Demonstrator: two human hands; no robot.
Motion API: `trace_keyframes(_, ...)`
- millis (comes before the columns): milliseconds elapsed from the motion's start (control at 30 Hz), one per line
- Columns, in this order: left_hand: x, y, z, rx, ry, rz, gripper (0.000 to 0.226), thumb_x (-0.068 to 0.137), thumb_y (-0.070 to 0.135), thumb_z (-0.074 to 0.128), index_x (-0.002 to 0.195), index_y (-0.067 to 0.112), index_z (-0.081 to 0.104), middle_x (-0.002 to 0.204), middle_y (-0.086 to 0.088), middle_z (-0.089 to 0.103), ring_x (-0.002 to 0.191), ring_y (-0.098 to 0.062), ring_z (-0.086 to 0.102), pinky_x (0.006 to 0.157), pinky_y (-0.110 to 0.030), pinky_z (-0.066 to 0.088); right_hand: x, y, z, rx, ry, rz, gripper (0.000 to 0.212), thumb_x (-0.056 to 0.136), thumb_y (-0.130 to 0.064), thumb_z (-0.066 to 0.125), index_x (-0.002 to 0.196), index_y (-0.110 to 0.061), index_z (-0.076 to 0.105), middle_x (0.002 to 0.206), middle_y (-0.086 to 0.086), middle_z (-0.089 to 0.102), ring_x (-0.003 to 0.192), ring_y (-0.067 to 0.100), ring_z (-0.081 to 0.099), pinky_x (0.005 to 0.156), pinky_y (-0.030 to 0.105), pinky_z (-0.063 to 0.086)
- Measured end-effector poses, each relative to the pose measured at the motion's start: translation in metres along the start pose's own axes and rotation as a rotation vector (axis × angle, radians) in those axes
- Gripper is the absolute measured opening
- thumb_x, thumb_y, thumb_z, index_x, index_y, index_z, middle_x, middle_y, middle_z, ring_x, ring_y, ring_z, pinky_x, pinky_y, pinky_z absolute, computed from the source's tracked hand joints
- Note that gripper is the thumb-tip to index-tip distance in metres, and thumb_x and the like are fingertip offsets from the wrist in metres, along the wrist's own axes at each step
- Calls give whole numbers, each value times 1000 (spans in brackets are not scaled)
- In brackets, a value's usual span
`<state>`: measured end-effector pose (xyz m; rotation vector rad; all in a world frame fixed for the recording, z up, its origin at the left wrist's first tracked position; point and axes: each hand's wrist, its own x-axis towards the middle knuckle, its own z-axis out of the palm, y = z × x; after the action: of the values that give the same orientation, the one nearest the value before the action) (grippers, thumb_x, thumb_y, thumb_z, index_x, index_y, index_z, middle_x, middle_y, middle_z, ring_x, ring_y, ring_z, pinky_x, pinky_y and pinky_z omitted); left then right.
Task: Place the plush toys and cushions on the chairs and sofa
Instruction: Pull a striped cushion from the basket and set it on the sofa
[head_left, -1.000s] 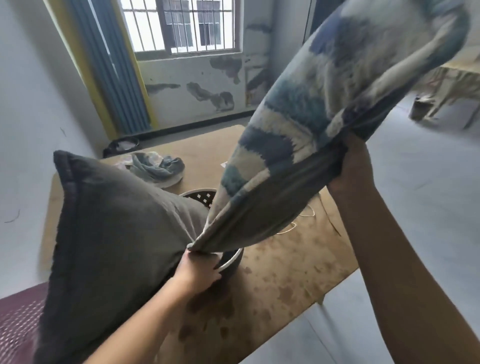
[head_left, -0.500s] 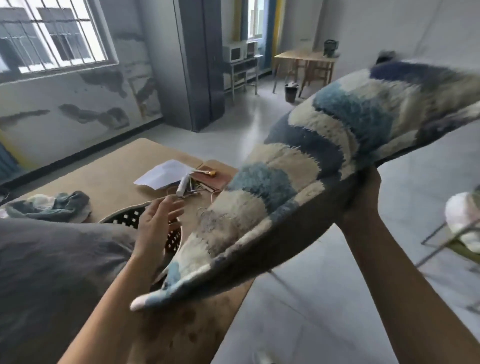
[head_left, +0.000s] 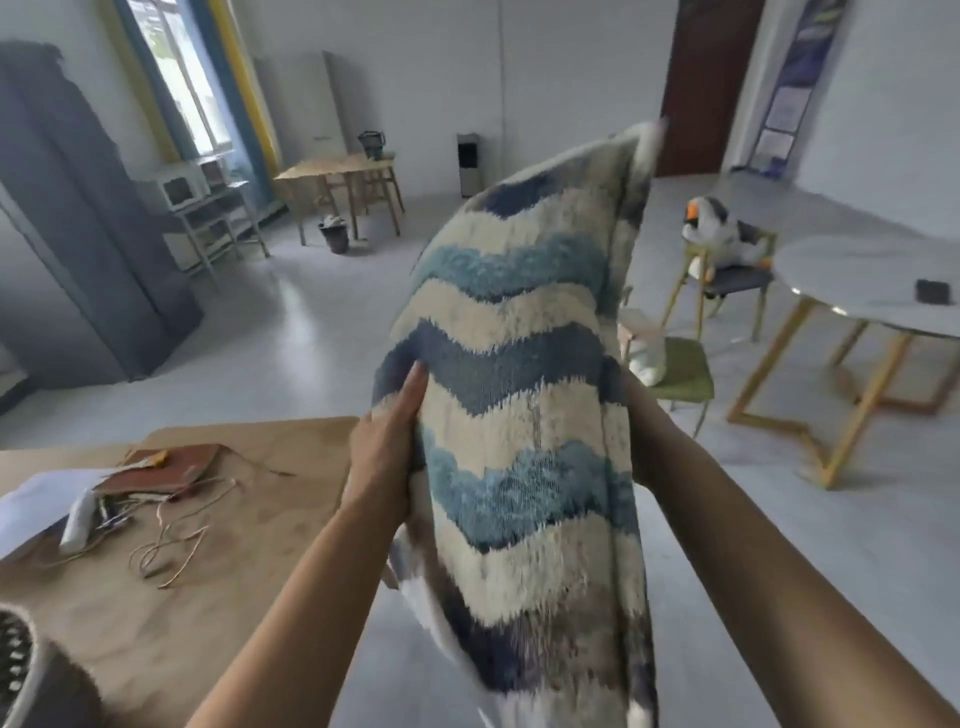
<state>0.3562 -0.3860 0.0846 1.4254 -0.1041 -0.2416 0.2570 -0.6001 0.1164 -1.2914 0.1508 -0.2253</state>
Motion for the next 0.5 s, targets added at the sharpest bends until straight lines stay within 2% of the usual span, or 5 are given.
trace_keyframes(67,0,-10,64,-81,130,-27,53,60,67,86,87,23,77,100,-3,80,99,-31,75,93,-51,58,-22,-12,-59,-66,44,-4,43,106,-54,28,122,-34,64,108,-18,76,102,3,71,85,25,57)
trace_keyframes(167,-9,-34,169,-190,262,-77,56,61,57,90,98,17,76,102,-7,78,91,-26,76,76,-40,63,-62,-25,-162,-155,156,9,50,96,-72,33,137,-47,49,135,-28,59,116,-15,57,101,18,48)
trace_keyframes(267,-22,-60,275,-243,221,-142,66,64,56,89,114,17,73,112,-9,77,83,-18,74,66,-33,60,-96,-29,-256,-381,274,25,83,69,-86,59,137,-40,56,140,-17,61,128,-1,55,118,36,37)
trace_keyframes(367,-34,-76,365,-322,81,-287,76,63,65,85,121,18,68,111,-10,77,90,-27,77,77,-46,63,-122,-41,-344,-483,428,8,58,77,-68,66,125,-35,65,114,-20,73,109,0,67,102,28,50)
trace_keyframes(500,-30,-92,469,-322,-237,-458,67,78,69,69,120,17,72,106,-10,79,92,-29,78,80,-46,62,-147,-55,-448,-547,576,-41,37,94,-29,65,130,-35,57,108,-29,72,103,-10,65,85,6,45)
